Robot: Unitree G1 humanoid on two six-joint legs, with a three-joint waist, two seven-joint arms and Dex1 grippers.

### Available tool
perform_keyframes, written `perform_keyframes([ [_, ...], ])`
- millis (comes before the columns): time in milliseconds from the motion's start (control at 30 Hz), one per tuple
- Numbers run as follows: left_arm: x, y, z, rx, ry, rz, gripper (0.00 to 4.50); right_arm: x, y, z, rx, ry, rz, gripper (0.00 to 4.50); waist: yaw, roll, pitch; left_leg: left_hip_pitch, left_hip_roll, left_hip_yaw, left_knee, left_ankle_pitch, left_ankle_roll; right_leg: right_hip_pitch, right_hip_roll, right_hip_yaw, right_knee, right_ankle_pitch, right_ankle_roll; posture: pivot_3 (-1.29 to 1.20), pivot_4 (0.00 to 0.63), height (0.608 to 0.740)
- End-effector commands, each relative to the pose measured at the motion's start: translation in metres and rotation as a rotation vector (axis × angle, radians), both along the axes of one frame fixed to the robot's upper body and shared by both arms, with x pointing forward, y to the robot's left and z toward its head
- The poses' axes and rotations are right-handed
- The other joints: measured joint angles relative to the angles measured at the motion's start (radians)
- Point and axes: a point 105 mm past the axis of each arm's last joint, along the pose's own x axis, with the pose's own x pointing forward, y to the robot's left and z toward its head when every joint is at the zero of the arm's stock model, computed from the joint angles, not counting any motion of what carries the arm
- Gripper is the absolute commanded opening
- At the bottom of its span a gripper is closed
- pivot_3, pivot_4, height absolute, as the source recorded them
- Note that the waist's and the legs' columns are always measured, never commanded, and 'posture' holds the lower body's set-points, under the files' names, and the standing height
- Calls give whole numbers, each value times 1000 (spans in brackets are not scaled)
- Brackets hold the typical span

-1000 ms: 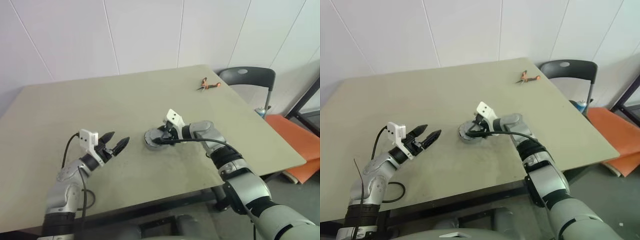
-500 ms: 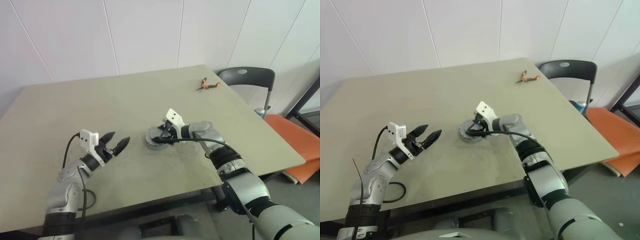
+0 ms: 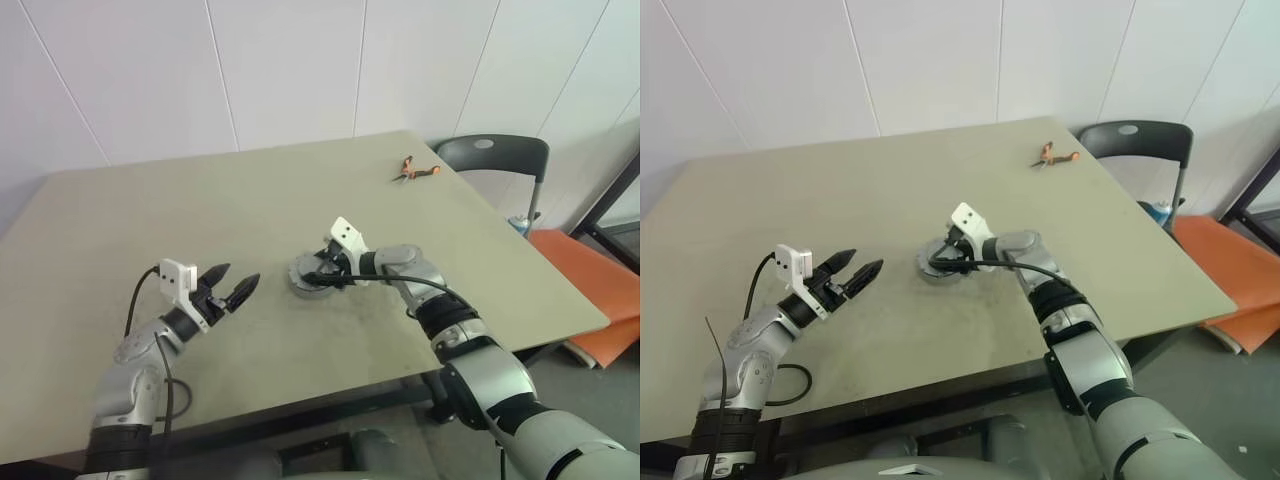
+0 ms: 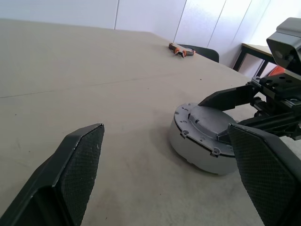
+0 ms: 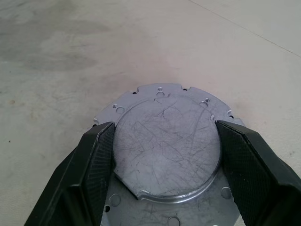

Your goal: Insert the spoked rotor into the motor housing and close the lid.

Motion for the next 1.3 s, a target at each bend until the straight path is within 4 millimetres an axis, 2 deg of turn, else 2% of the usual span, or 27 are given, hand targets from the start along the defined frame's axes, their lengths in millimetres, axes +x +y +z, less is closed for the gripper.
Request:
perform_keyframes([
  [33, 2, 2, 12, -4, -44, 2, 4500, 10, -5, 14, 7, -60, -43, 3026, 0, 0, 0, 0, 0, 0, 0, 0, 0, 0, 0, 0, 0, 0, 0, 0, 0, 740],
  [133, 3, 2, 12, -4, -44, 1, 4500, 10, -6, 11, 6, -54, -54, 3026, 0, 0, 0, 0, 0, 0, 0, 0, 0, 0, 0, 0, 0, 0, 0, 0, 0, 740],
  [433, 4, 2, 12, -2, -44, 0, 4500, 6, -13, -15, -54, -13, -128, 3026, 0, -1, -1, 3, 0, 0, 1, 0, 0, 5, 0, 0, 0, -1, 0, 0, 0, 740],
  [633, 4, 1, 10, -2, -40, -6, 4500, 7, -11, -14, -17, 19, -163, 3026, 0, 0, 0, 19, 1, -1, 0, 0, 0, 19, 0, 0, -2, -5, 0, 0, 0, 740],
  [833, 4, 2, 9, -2, -39, -7, 4500, 6, -12, -15, -2, 56, -169, 3026, -1, -1, 0, 18, 1, -1, 0, 0, 0, 21, 0, 0, -6, -6, 0, 0, 0, 740],
  [1100, 4, 2, 7, -1, -36, -9, 4500, 0, -2, -13, 50, 120, -142, 3026, -2, -1, 0, 17, 1, -1, -2, 0, 0, 20, 0, 0, -9, -5, 0, 0, 0, 740],
  [1300, 4, 2, 7, 1, -34, -9, 4500, 0, -4, -16, 26, 115, -149, 3026, -2, -1, 0, 17, 1, -1, -4, 0, 0, 20, 0, 0, -10, -5, 0, 0, 0, 740],
])
